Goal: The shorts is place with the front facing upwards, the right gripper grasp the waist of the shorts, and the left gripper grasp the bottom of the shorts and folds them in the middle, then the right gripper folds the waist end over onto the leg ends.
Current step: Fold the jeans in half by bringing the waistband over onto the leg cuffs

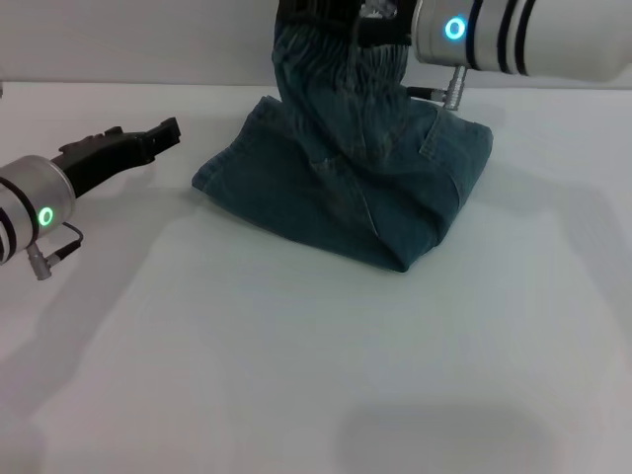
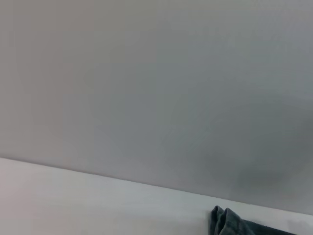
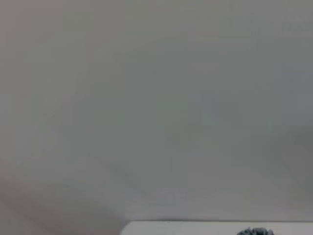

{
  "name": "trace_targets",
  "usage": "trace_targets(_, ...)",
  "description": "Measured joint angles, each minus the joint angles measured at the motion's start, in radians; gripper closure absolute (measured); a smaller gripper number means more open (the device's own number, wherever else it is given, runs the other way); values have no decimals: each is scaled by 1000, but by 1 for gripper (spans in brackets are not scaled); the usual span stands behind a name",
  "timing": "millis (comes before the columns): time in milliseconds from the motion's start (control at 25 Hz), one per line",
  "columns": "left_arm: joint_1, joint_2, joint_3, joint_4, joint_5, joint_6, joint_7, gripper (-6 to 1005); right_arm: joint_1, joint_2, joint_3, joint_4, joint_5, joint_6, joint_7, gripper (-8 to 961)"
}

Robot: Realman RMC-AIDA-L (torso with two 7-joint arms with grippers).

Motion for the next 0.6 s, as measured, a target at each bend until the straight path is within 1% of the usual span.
trace_targets(240,-14,-1,2,-1,0,-6,1,196,71,-4,-43,55,-7,-11,0,938)
trace_targets(440,-25,-3,18,0,0,3,9,196,95,1,-59,71,-27,-42,1,917)
trace_targets(600,-27,-3,25,-1,0,4,13,197,91,-3,-62,76,-47,-69,1,792)
